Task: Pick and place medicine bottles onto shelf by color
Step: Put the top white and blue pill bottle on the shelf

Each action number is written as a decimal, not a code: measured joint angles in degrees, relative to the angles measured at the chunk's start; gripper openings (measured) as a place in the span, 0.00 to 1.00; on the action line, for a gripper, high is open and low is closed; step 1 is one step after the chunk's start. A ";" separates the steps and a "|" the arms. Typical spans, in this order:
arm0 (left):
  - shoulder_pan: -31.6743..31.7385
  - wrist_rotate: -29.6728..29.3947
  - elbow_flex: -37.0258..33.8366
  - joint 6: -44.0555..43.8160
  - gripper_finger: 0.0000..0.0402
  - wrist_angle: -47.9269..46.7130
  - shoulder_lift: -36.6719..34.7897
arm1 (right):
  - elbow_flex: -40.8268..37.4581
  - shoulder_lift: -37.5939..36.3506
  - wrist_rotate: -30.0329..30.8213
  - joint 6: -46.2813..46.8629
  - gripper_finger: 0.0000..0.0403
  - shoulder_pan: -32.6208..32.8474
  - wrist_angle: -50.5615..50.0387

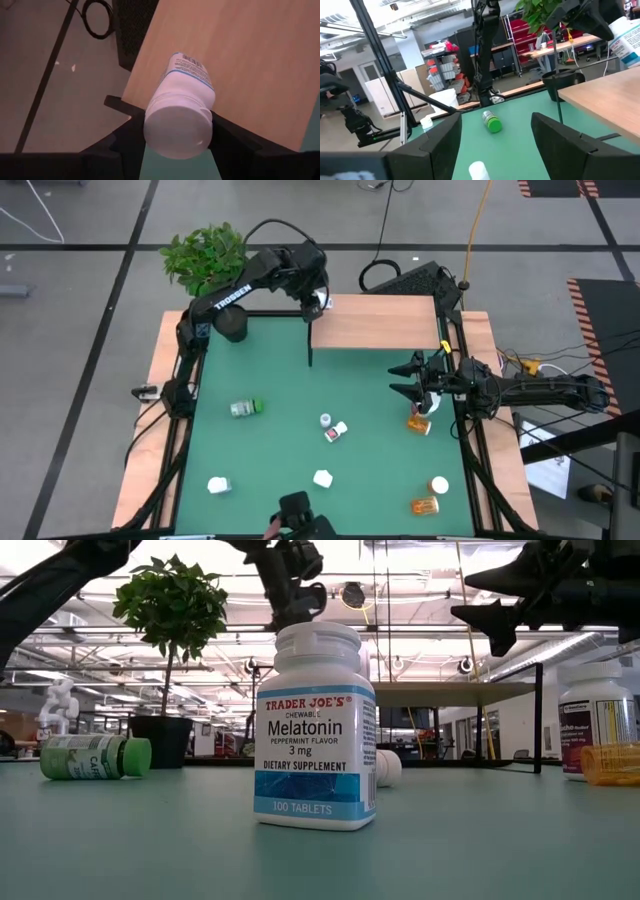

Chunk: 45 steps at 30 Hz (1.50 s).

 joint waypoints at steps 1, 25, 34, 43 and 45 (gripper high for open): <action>-0.12 0.00 0.00 -0.04 0.49 0.22 0.02 | 0.00 -0.01 0.02 0.02 0.58 0.00 -0.01; -1.56 -0.11 0.00 -2.68 0.53 1.22 0.02 | 0.00 -0.02 -0.02 2.16 0.58 0.02 -0.23; -3.08 -0.39 -4.88 -3.07 0.53 6.01 -0.15 | 0.00 -0.05 -0.34 4.89 0.58 0.02 0.39; -4.50 -1.14 -7.58 -1.86 0.58 8.62 -0.18 | 0.00 -0.08 -0.37 5.01 0.58 0.02 0.33; -4.56 -0.95 -7.54 -1.69 0.60 10.48 -0.18 | 0.00 -0.08 -0.39 4.99 0.58 0.02 0.31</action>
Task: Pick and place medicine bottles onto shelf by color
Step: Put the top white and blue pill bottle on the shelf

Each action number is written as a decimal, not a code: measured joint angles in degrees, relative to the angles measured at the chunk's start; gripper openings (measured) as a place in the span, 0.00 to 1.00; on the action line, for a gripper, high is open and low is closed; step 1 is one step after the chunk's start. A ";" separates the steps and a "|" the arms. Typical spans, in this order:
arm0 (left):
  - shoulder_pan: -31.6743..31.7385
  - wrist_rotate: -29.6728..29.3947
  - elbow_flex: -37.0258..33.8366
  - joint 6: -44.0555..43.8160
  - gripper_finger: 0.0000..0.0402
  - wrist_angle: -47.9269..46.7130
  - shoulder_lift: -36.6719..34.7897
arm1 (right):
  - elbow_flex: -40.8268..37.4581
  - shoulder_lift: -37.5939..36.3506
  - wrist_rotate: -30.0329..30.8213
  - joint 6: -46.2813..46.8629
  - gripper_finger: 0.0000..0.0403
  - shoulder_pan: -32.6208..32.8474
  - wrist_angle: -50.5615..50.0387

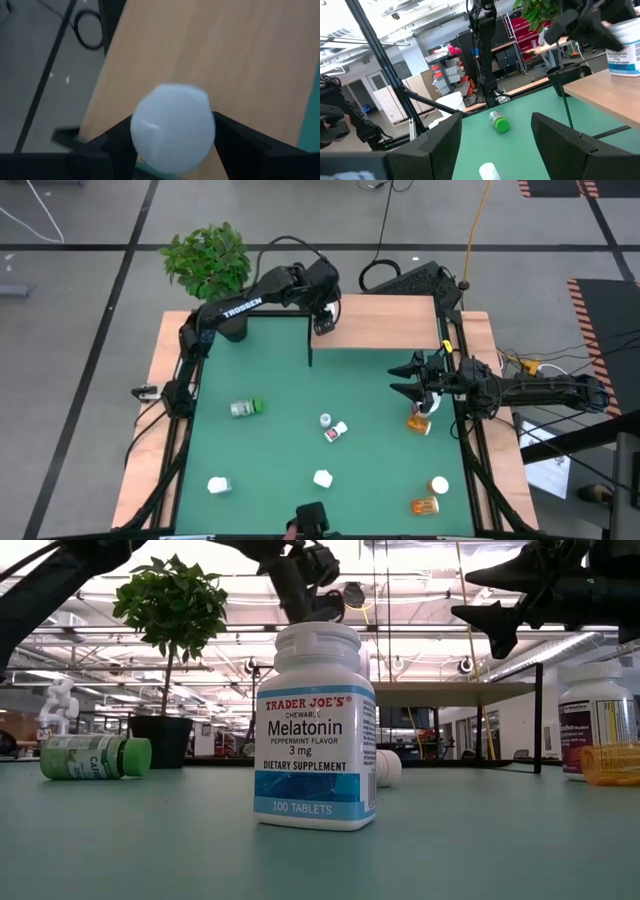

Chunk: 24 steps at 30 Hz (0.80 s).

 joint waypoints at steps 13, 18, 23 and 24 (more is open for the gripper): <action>2.55 -0.30 0.10 8.71 0.61 2.40 0.11 | 0.00 0.00 0.00 -0.27 0.58 0.02 -0.02; 3.32 -0.51 0.03 12.08 0.61 5.94 0.11 | 0.00 0.00 0.00 -0.45 0.58 0.02 -0.02; 3.68 -0.45 -1.68 14.48 0.61 8.03 0.17 | 0.00 0.00 0.00 -0.40 0.58 0.02 -0.02; 3.79 -0.45 -1.95 14.64 0.61 8.07 0.17 | 0.00 0.00 0.00 -0.40 0.58 0.01 -0.04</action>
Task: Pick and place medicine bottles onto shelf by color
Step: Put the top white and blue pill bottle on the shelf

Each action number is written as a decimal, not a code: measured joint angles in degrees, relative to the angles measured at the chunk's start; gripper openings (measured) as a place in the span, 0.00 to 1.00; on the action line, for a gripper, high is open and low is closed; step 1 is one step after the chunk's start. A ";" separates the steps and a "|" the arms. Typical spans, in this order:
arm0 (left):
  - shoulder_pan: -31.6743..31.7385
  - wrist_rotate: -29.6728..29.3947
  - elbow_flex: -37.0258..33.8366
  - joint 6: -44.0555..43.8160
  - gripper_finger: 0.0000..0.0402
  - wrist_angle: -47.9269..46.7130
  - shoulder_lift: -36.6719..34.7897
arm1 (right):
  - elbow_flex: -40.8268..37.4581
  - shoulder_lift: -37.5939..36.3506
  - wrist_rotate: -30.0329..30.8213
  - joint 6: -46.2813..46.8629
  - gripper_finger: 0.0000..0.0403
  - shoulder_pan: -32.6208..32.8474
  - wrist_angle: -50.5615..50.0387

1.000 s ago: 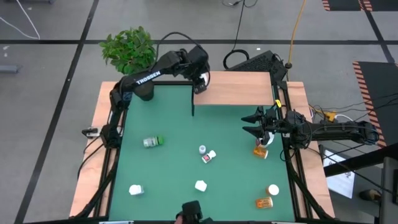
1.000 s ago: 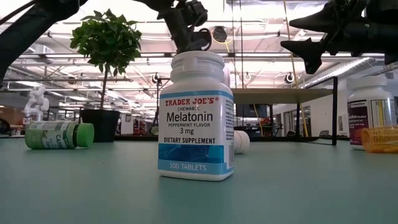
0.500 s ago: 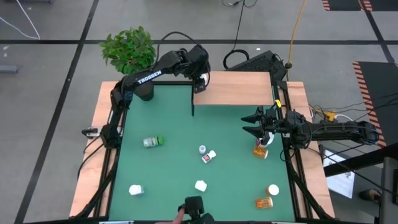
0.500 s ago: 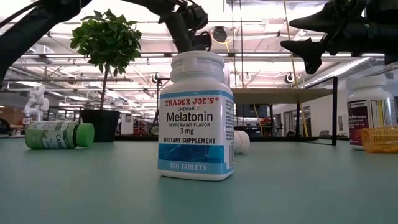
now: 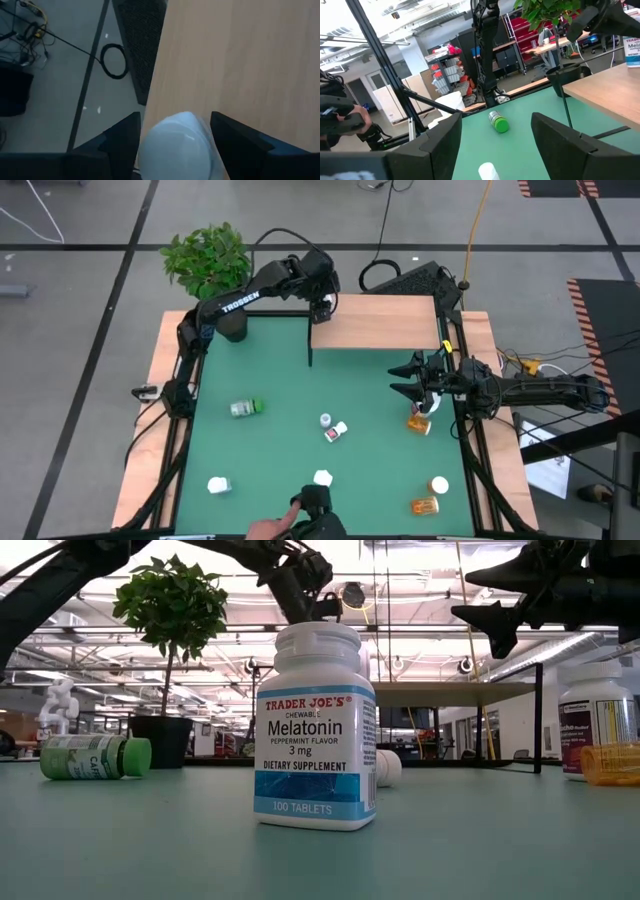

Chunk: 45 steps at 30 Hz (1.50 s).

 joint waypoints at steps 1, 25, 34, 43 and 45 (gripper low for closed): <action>0.05 -0.01 -0.27 0.09 0.61 0.02 -0.01 | 0.00 0.00 0.00 -0.01 0.58 0.02 0.01; -2.17 -6.37 0.18 -5.00 0.61 -4.92 -1.01 | 0.00 0.00 0.00 -0.49 0.58 0.02 -0.07; -1.92 -0.01 -0.55 2.88 0.61 -5.38 -1.11 | 0.00 0.00 0.00 -0.03 0.58 0.02 0.15; -0.46 3.68 -0.56 7.31 0.61 -1.86 -1.03 | 0.00 0.00 0.00 0.10 0.58 0.02 0.20; -0.04 3.90 -0.56 7.34 0.61 -0.35 -1.03 | 0.00 0.00 0.00 0.11 0.58 0.02 0.20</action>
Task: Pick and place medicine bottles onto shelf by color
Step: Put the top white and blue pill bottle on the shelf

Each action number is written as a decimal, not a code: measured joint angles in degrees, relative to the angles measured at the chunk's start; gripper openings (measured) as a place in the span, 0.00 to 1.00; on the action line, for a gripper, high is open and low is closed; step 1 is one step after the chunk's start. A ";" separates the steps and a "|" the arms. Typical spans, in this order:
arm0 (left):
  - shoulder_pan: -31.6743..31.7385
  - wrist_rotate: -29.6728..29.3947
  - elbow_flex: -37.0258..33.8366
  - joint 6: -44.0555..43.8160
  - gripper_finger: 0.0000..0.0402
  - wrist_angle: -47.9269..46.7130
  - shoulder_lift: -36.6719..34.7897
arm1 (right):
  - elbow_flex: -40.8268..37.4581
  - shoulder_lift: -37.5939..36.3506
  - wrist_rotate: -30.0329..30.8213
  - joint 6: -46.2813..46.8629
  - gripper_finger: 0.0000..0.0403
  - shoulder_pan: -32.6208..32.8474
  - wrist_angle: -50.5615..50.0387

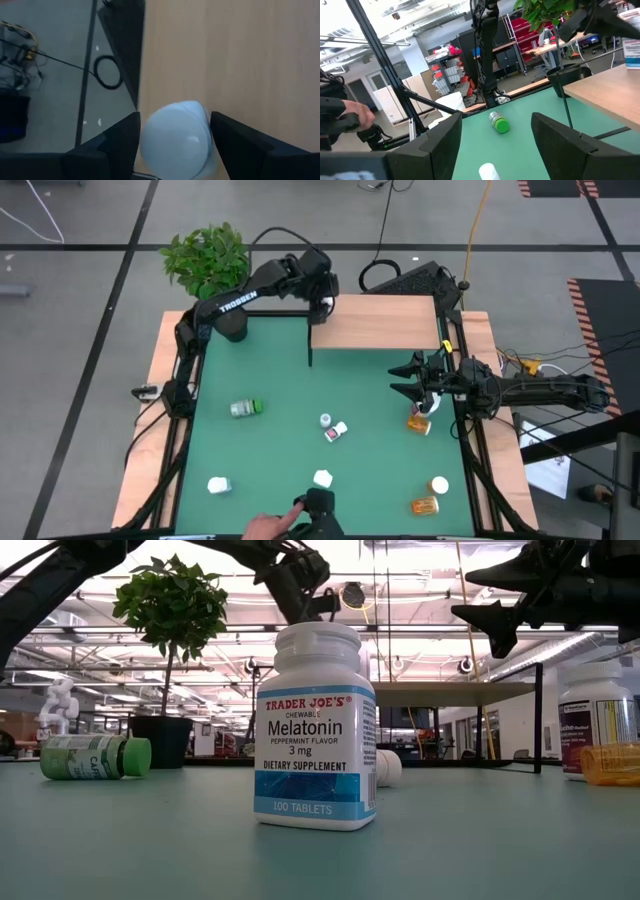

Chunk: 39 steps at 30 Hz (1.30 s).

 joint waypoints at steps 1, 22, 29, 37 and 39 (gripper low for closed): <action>0.22 0.01 0.00 0.01 0.61 0.48 0.00 | 0.00 0.02 0.00 0.01 0.58 0.00 0.07; 0.11 -4.36 -0.09 -2.24 0.61 3.07 0.55 | 0.00 0.02 0.00 0.01 0.58 0.02 0.39; -0.98 -11.01 -0.09 -11.50 0.61 2.00 0.31 | 0.00 0.02 0.00 0.01 0.58 0.02 0.35; -0.06 -10.73 -0.09 -20.83 0.65 -2.41 0.31 | 0.00 0.02 0.03 -0.47 0.58 0.02 -0.31; 1.09 -9.36 -0.08 -22.50 0.68 -4.19 0.31 | 0.00 0.02 0.09 -0.84 0.58 0.02 -0.42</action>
